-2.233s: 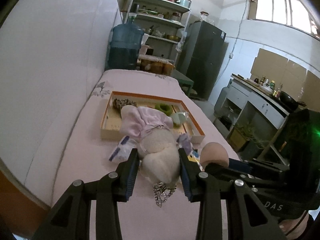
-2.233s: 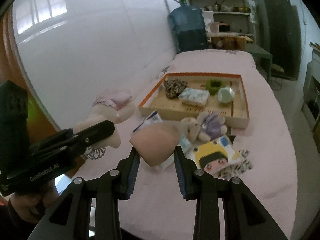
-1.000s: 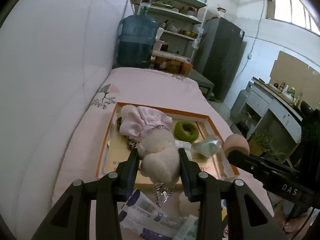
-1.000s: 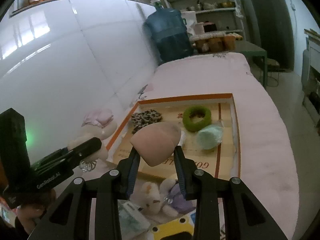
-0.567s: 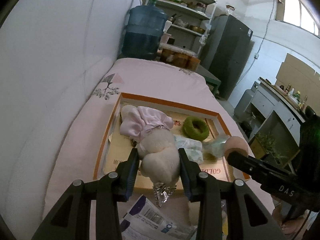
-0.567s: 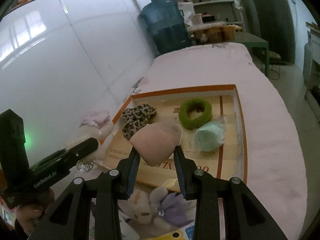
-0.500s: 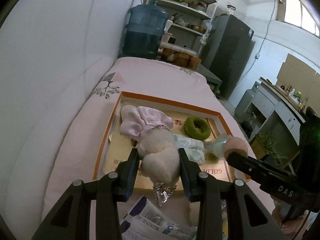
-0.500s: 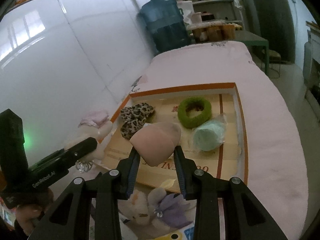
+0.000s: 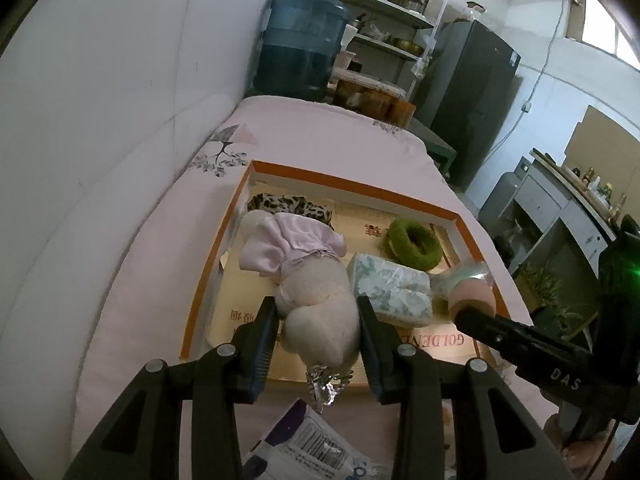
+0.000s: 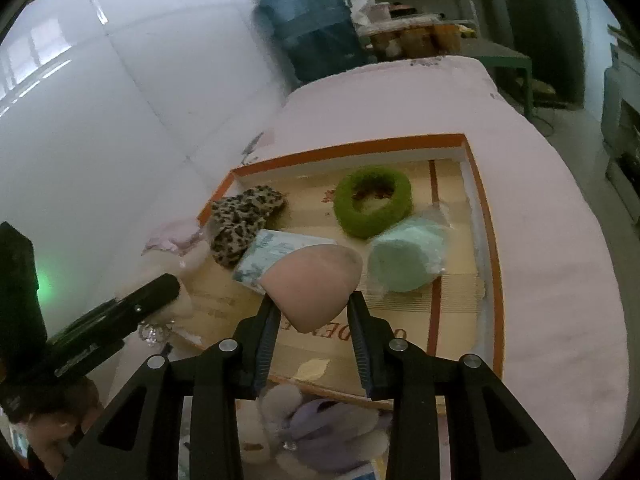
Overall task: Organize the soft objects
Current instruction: 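Carry the bunny and sponge into the tray box, then open both tools to release the bunny and sponge in the tray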
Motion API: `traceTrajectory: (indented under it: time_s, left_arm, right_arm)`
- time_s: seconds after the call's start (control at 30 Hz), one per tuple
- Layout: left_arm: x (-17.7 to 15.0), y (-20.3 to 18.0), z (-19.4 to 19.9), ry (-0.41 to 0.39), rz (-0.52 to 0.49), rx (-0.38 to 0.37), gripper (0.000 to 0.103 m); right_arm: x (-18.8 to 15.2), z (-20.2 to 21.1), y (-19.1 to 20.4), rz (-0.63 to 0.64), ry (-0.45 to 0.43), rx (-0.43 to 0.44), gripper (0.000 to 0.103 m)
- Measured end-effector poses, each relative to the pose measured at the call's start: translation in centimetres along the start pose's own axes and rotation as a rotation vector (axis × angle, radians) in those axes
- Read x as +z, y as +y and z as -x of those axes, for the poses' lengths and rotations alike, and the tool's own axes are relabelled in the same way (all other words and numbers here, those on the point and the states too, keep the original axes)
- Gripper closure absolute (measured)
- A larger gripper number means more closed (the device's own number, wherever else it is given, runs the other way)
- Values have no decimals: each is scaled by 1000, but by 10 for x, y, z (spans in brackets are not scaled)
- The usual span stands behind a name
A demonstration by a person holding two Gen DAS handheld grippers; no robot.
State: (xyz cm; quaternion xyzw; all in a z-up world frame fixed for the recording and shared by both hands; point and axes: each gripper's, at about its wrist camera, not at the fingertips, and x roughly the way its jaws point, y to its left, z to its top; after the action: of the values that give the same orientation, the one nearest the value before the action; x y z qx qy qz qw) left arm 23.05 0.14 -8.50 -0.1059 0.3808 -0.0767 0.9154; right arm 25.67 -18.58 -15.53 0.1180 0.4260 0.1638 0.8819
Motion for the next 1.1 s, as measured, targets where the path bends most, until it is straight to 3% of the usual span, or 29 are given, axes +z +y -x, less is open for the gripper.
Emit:
traceTrajectory:
  time_s: [0.47,0.77,0.97,1.1]
  left_arm:
    - [-1,6,-25,64,48,-26,64]
    - [-3,11,-31,87,73,-21,55]
    - [-3,14,-28,77,82,0,50]
    - [-3,13,-27,73,75,6,49]
  right_arm:
    - [-1,-18,-12,-36,47,-25,68]
    - [-4,-23,-18,-72,66,-9,64]
    - [-4,-17,-15,-66,53,-10,50]
    - [-5,-15,-14,-68,52,-11,48]
